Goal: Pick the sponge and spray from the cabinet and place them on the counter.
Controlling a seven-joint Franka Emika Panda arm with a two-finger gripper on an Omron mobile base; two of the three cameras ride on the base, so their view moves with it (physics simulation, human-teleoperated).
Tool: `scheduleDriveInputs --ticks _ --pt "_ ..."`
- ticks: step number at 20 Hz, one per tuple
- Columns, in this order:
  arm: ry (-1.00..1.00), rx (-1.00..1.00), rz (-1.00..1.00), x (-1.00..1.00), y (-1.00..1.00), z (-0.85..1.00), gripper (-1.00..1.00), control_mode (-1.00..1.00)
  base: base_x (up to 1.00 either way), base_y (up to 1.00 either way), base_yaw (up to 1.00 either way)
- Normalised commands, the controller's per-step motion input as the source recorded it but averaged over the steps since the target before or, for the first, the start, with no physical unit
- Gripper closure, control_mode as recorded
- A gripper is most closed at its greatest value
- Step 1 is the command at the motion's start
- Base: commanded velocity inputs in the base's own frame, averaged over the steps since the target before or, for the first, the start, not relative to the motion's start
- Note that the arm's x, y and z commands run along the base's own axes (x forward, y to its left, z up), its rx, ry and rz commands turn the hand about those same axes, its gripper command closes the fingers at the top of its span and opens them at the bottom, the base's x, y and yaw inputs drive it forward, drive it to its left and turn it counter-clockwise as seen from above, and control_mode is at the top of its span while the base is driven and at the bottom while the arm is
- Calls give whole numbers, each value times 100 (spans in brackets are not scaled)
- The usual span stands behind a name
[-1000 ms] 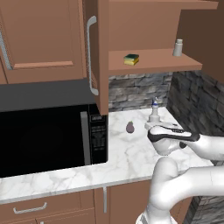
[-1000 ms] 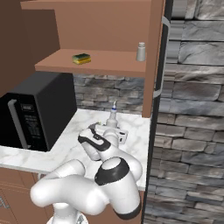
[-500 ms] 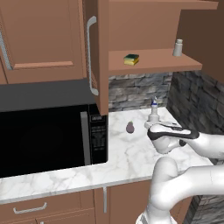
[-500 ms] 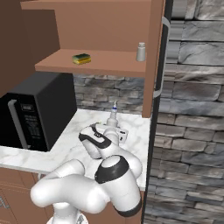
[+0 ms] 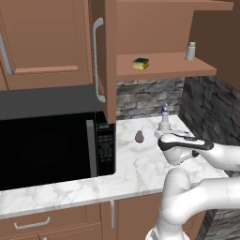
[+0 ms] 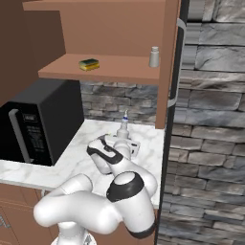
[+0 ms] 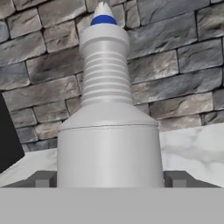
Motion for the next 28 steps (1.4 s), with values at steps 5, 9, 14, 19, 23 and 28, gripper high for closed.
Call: scheduleDriveInputs --ticks 5,9,14,19,23,28 --pt "-16 0 0 0 19 -59 100 -100 0 0 0" --pt "-14 0 0 0 17 -59 100 -100 0 0 0" --pt "-13 0 0 0 15 -59 100 -100 0 0 0" --pt "-12 0 0 0 17 -61 100 -100 0 0 0" --pt "-10 0 0 0 19 -64 -100 -100 0 0 0" --pt "-12 0 0 0 10 -52 -100 -100 0 0 0"
